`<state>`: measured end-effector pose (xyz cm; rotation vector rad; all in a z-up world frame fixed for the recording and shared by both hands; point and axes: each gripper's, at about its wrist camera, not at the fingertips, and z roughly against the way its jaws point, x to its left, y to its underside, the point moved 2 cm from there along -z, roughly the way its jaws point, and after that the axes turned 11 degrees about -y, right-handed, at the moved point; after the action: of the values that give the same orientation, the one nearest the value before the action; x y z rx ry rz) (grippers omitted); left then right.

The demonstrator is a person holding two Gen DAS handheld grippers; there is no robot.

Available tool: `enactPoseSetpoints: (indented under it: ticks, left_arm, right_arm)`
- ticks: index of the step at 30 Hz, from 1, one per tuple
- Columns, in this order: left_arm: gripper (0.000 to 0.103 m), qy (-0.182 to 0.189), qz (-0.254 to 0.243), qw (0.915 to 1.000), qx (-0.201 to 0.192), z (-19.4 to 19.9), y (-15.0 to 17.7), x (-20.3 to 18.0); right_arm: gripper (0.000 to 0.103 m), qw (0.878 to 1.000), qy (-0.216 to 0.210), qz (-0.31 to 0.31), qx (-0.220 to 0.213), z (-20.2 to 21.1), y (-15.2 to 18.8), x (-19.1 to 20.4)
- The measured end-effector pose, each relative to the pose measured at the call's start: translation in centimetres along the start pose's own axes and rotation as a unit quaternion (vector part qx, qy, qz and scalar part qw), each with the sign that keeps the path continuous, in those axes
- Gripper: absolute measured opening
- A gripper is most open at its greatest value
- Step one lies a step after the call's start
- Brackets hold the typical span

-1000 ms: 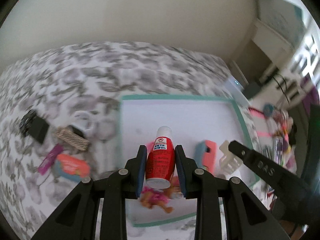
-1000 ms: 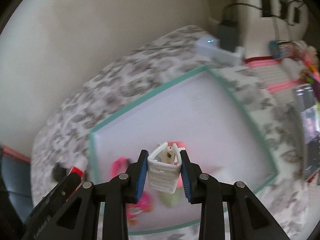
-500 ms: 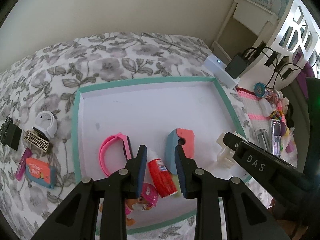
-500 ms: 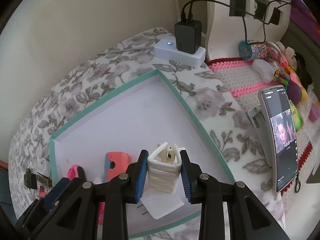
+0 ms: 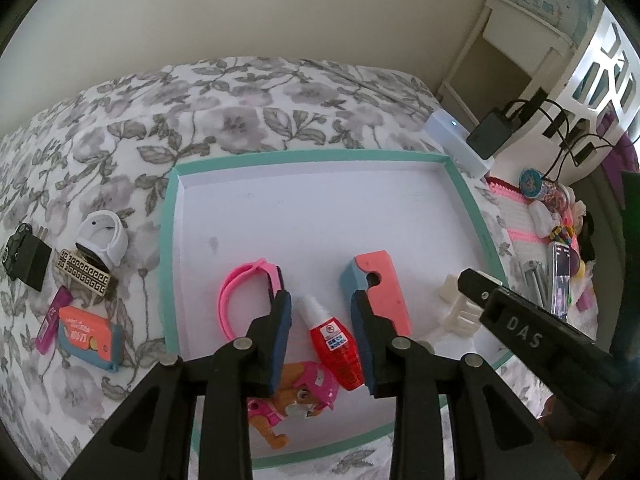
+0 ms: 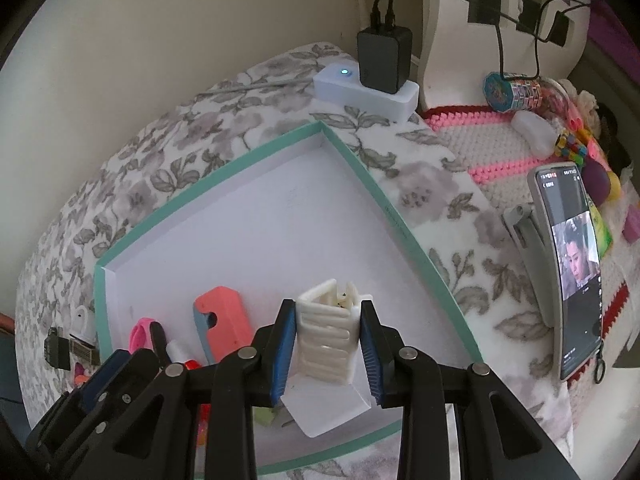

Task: Organize rigid objects
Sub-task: 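Open right tool releasing the comb holder while left tool releases the red bottle, then withdraw both tools from the tray back toward the toy pile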

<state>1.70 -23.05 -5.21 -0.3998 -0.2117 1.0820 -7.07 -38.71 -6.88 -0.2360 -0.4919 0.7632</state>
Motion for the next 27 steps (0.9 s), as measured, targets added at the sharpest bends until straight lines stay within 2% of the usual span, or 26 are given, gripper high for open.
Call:
enactPoseSetpoints:
  ticks: [4, 5, 6, 7, 12, 16, 18, 19, 20, 24, 27]
  left_arm:
    - [0.044, -0.001, 0.011, 0.9999, 0.0, 0.2, -0.2, 0.8]
    - [0.045, 0.0, 0.014, 0.9999, 0.0, 0.3, -0.2, 1.0]
    - [0.047, 0.001, 0.017, 0.9999, 0.0, 0.4, -0.3, 1.2]
    - [0.05, 0.0, 0.02, 0.9998, -0.001, 0.4, -0.3, 1.4]
    - [0.059, -0.003, 0.038, 0.9992, -0.004, 0.8, -0.7, 2.6]
    - [0.062, -0.026, 0.063, 0.9977, -0.003, 1.0, -0.9, 4.4]
    - [0.069, -0.038, 0.078, 0.9962, -0.001, 0.9, -0.9, 5.5]
    - [0.079, -0.046, 0.087, 0.9951, -0.001, 0.8, -0.8, 6.1]
    - [0.083, -0.054, 0.095, 0.994, -0.001, 0.8, -0.7, 6.7]
    - [0.085, -0.084, 0.128, 0.9882, 0.002, 0.4, -0.5, 9.3]
    - [0.095, -0.102, 0.149, 0.9836, 0.001, 0.3, -0.3, 11.1]
  right_arm:
    - [0.036, 1.0, -0.003, 0.005, -0.013, 0.6, -0.3, 0.4]
    - [0.041, 1.0, -0.002, 0.005, -0.016, 0.7, -0.4, 0.4]
    - [0.053, 1.0, 0.0, 0.005, -0.018, 0.8, -0.4, 0.5]
    - [0.057, 1.0, 0.002, 0.004, -0.021, 0.8, -0.5, 0.5]
    - [0.059, 1.0, 0.003, 0.009, -0.023, 0.9, -0.4, 0.8]
    - [0.061, 1.0, 0.006, 0.018, -0.024, 0.7, -0.3, 1.2]
    - [0.071, 0.999, 0.006, 0.025, -0.025, 0.6, -0.2, 1.5]
    - [0.073, 0.999, 0.007, 0.03, -0.026, 0.6, -0.1, 1.7]
    - [0.078, 0.999, 0.007, 0.034, -0.027, 0.6, -0.1, 1.9]
    - [0.091, 0.998, 0.003, 0.058, -0.024, 0.2, 0.3, 3.1]
    - [0.1, 0.997, 0.001, 0.078, -0.022, -0.1, 0.5, 4.0]
